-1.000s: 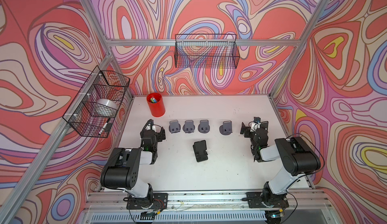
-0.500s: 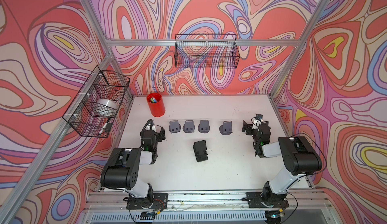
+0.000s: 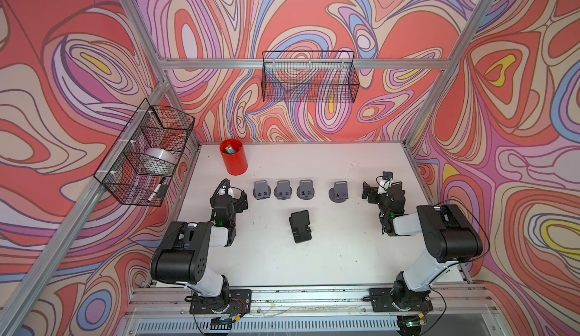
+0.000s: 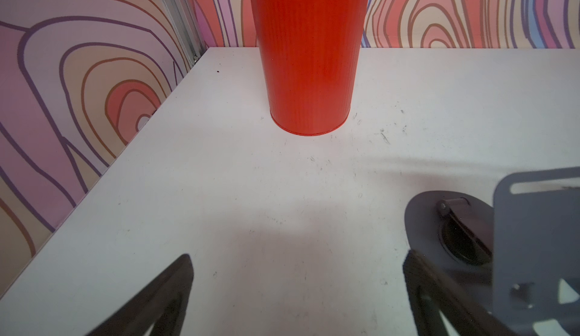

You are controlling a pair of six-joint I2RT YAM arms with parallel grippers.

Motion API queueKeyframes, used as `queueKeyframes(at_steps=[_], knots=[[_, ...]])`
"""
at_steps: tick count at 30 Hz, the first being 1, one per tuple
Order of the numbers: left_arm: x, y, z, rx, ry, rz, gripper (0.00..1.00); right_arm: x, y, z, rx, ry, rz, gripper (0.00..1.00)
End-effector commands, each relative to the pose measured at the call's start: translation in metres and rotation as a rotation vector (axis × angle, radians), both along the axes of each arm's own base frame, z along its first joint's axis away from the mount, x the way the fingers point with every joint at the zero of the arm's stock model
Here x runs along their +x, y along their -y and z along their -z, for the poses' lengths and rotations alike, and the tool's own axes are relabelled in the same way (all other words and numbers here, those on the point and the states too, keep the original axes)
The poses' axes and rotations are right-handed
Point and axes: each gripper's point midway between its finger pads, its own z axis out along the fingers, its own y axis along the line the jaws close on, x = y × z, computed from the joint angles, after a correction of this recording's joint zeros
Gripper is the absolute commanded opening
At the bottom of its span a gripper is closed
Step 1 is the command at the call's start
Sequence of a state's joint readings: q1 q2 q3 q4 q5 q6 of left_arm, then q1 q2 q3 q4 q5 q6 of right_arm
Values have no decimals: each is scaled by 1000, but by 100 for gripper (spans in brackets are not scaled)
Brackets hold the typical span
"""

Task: Open the phone stand
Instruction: Reset both arms

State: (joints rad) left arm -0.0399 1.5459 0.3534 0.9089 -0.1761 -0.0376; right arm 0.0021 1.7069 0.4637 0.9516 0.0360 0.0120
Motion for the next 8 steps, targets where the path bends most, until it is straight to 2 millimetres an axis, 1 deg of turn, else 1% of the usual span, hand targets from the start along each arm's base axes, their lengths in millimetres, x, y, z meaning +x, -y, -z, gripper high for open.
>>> queueKeyframes(at_steps=[1, 8], knots=[[4, -3, -7, 1, 17, -10, 100, 2, 1, 1, 7, -4, 0, 98], [4, -2, -7, 0, 16, -10, 100, 2, 1, 1, 8, -4, 0, 99]])
